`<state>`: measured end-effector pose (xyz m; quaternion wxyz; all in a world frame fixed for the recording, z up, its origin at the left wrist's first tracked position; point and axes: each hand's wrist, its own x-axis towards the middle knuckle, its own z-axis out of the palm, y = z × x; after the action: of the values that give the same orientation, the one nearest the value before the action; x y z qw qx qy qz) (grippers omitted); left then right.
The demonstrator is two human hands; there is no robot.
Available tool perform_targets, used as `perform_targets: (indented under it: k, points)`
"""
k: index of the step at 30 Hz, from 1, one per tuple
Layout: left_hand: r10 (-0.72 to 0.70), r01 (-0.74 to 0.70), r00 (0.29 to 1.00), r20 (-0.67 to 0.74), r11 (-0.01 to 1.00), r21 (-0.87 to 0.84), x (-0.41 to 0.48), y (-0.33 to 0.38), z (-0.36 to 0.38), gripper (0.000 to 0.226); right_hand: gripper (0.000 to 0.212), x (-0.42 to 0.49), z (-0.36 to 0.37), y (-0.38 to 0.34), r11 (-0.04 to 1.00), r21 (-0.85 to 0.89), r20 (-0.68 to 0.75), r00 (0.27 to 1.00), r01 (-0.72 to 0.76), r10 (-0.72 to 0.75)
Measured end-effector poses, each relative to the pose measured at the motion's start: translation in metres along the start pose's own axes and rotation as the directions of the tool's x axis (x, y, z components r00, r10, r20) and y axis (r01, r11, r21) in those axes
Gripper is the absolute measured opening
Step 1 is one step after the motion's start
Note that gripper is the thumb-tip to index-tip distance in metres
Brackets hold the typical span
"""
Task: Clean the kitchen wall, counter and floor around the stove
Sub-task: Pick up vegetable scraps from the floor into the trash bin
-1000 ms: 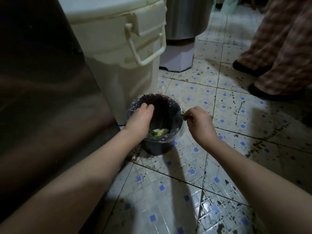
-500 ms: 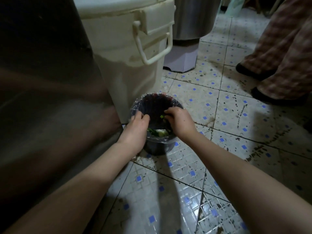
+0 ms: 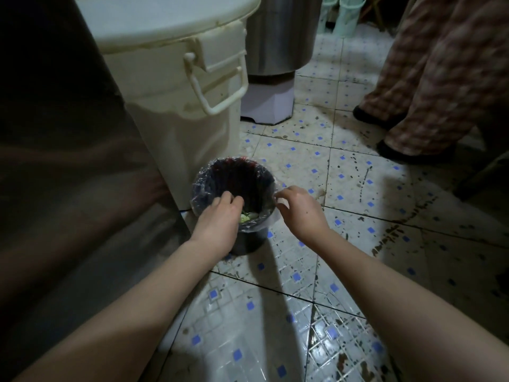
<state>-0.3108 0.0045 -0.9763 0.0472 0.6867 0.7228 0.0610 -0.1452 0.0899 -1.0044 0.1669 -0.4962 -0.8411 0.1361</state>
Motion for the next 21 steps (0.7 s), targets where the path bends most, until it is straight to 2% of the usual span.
perform_targets:
  k: [5, 11, 16, 21]
  points:
    - [0.084, -0.084, 0.996, -0.001, 0.996, 0.036, 0.005, 0.035, 0.004, 0.03, 0.027, -0.036, -0.013, 0.034, 0.99, -0.141, -0.03, 0.999, -0.019, 0.015]
    - [0.23, -0.229, 0.973, 0.003, 0.966, 0.12, 0.007, 0.086, 0.031, 0.033, 0.032, -0.087, -0.025, 0.086, 0.964, -0.246, 0.046, 0.992, -0.099, 0.114]
    - [0.338, -0.352, 0.935, 0.106, 0.917, 0.189, 0.012, 0.118, 0.056, 0.031, 0.037, -0.128, -0.031, 0.131, 0.941, -0.258, 0.034, 0.972, -0.217, 0.234]
    - [0.375, -0.423, 0.901, 0.221, 0.872, 0.246, 0.02, 0.134, 0.079, 0.03, 0.046, -0.168, -0.019, 0.166, 0.899, -0.223, 0.06, 0.915, -0.378, 0.399]
